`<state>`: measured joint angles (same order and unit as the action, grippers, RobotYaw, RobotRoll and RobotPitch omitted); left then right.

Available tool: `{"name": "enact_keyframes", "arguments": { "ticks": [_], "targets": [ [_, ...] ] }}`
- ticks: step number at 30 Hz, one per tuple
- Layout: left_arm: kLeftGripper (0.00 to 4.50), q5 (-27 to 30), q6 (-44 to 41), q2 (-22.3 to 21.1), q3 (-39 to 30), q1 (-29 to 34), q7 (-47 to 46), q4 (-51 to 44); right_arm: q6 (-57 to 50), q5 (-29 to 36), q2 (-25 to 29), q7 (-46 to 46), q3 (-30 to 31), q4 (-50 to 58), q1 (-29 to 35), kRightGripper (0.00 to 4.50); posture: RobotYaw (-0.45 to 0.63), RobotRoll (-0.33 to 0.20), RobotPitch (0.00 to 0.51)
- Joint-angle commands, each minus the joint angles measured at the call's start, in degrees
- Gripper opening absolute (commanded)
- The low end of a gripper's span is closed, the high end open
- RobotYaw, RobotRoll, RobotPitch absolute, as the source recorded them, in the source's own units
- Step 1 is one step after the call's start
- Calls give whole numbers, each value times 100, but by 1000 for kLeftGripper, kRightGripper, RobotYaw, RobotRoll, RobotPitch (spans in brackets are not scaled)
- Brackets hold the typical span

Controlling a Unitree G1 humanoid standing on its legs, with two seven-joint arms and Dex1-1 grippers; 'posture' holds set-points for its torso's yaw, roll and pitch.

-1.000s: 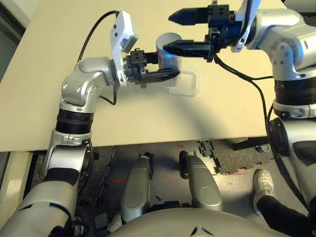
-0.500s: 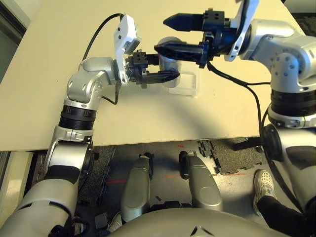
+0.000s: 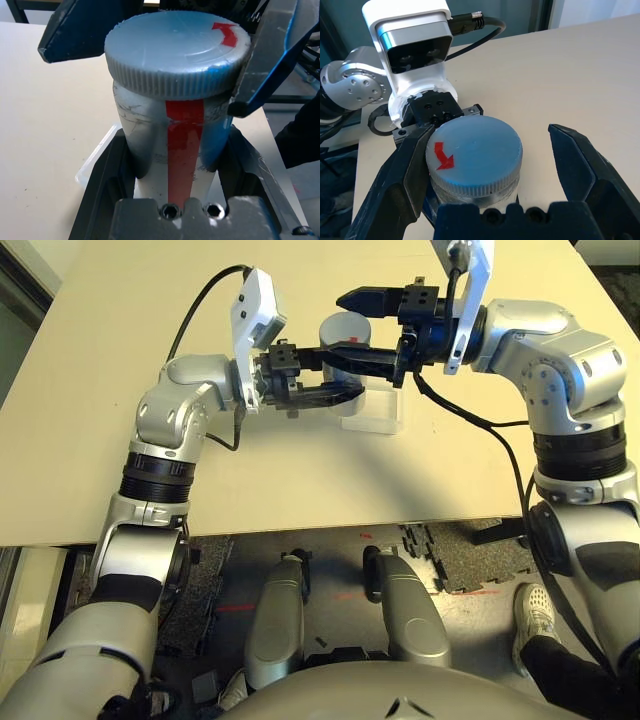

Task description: Pour the medicine from the bottle into the box.

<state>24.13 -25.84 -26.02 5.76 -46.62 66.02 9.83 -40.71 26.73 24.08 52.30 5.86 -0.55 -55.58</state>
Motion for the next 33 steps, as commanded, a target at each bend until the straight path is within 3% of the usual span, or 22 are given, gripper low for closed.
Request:
{"name": "enact_keyframes", "arguments": {
  "ticks": [1,22,33],
  "targets": [
    [2459,-29,-16,-34,87,-63,77,-172,84,-112,86,-90,-96,-165,12,4500,38,0,218],
    [2459,-132,135,-46,61,-119,92,132,-865,743,1117,-358,-1052,528,811,4500,11,0,214],
    [2459,-235,294,40,108,-237,184,399,-1077,959,470,-474,-553,1002,251,4500,2,0,213]
  ]
}}
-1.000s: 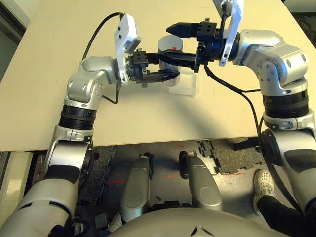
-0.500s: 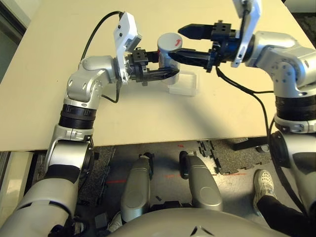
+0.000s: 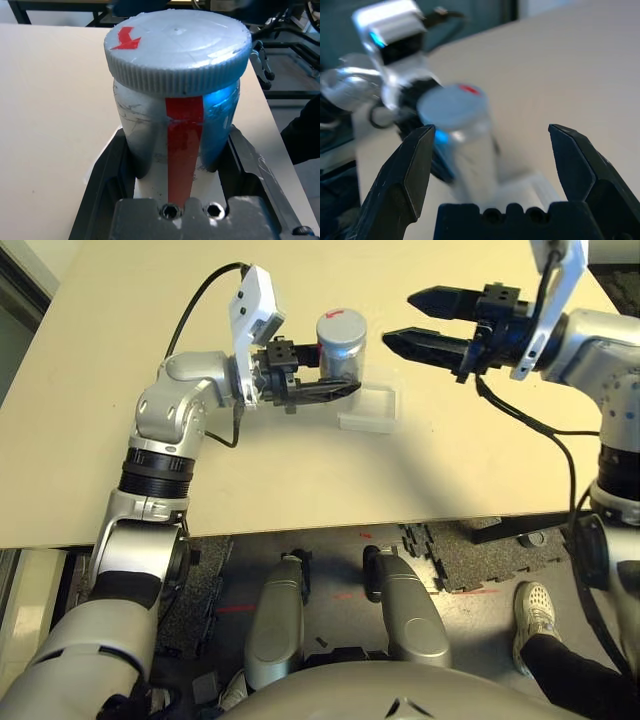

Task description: Pour the medicine from the bottle into the box.

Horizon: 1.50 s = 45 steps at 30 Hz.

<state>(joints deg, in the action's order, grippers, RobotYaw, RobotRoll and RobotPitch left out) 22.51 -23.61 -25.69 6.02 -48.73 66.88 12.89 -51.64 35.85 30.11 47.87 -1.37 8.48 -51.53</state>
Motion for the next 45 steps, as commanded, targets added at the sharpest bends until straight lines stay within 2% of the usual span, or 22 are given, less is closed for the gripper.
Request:
{"name": "enact_keyframes", "arguments": {
  "ticks": [1,9,20,30,45],
  "targets": [
    [2459,-77,80,14,87,-33,106,109,64,-6,-211,-39,243,46,-227,4500,1,0,212],
    [2459,-33,7,37,91,2,66,-23,436,-330,-580,-44,518,-431,-521,4500,24,0,215],
    [2459,-20,-26,51,66,30,19,-83,602,-523,-446,62,514,-652,-436,4500,16,0,215],
    [2459,-40,28,83,80,-30,53,22,519,-487,-33,72,303,-552,-206,4500,1,0,211],
    [2459,-48,75,77,86,-30,48,82,10,-52,535,90,-39,36,254,4500,-4,0,210]
  ]
}}
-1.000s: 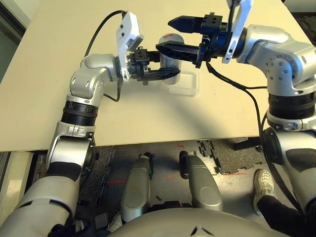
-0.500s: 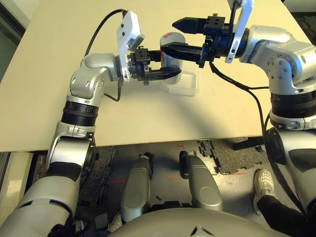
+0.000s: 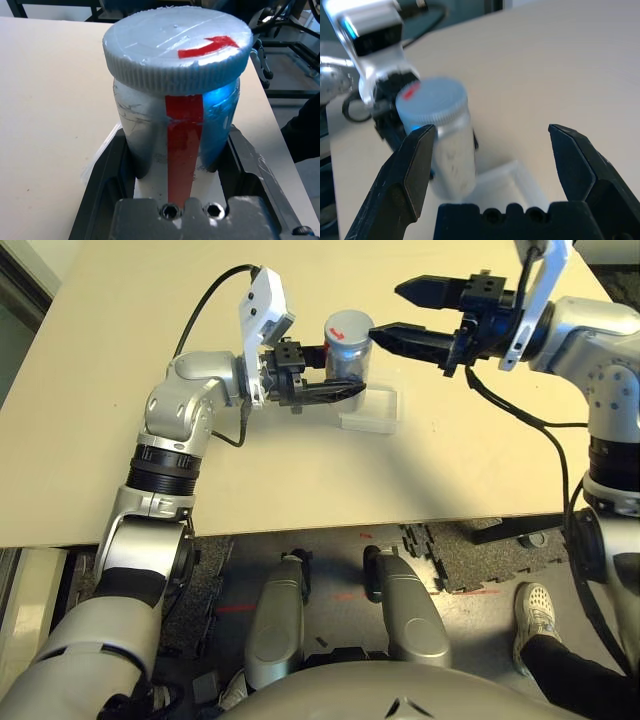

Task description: Pour the medicine from the bottle into the box.

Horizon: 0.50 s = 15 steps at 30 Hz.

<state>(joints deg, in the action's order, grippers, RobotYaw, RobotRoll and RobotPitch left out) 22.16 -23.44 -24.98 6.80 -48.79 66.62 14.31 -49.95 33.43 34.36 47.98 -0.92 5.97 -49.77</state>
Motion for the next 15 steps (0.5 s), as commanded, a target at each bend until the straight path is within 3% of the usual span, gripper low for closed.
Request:
{"name": "enact_keyframes", "arguments": {
  "ticks": [1,8,15],
  "targets": [
    [2459,-15,64,4,7,-20,75,-54,-209,244,127,101,-96,347,88,4500,-4,0,210],
    [2459,-31,94,0,12,-31,88,-4,-472,628,-24,18,-94,580,-96,4500,-10,0,209],
    [2459,-29,88,61,38,-73,70,-16,-299,449,-306,-2,232,409,-298,4500,-9,0,208]
  ]
}}
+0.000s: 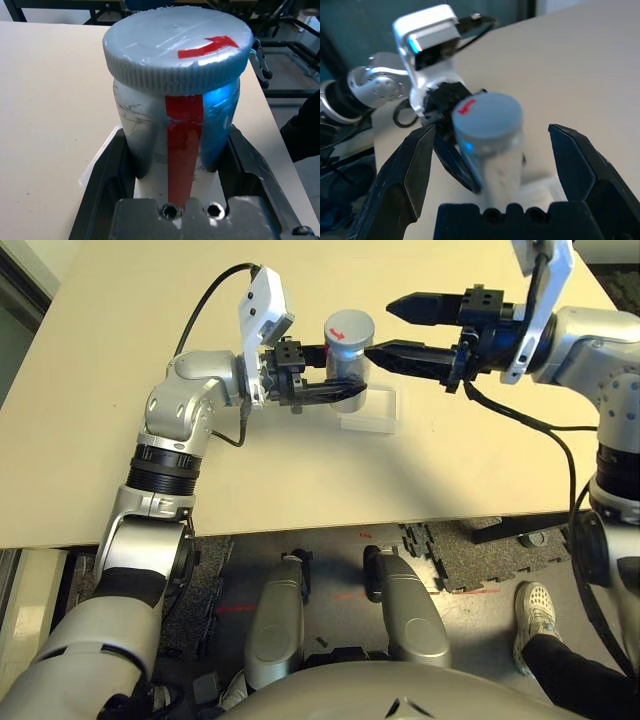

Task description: Pour the medicine from the bottle into the box.

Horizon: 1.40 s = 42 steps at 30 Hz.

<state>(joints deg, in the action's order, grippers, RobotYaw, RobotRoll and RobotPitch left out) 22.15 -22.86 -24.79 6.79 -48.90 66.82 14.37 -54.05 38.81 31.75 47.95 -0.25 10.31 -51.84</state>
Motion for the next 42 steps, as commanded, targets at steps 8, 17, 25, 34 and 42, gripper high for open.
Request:
{"name": "enact_keyframes", "arguments": {
  "ticks": [8,17,25,34,42],
  "targets": [
    [2459,-26,9,55,34,-32,46,-72,463,-452,-276,115,554,-306,-302,4500,4,0,208],
    [2459,-22,-12,55,32,10,30,-116,896,-787,-495,193,658,-637,-515,3548,7,0,211],
    [2459,-41,1,74,46,4,23,-94,784,-807,-452,231,613,-654,-515,2579,4,0,209],
    [2458,-119,96,104,54,50,-42,-120,822,-910,-1176,-1609,-643,-2232,-1374,2579,5,0,208],
    [2458,-669,1221,507,-608,-539,-1811,1005,2540,-2318,-810,-2349,-392,-3626,-1006,2579,16,0,203]
  ]
}}
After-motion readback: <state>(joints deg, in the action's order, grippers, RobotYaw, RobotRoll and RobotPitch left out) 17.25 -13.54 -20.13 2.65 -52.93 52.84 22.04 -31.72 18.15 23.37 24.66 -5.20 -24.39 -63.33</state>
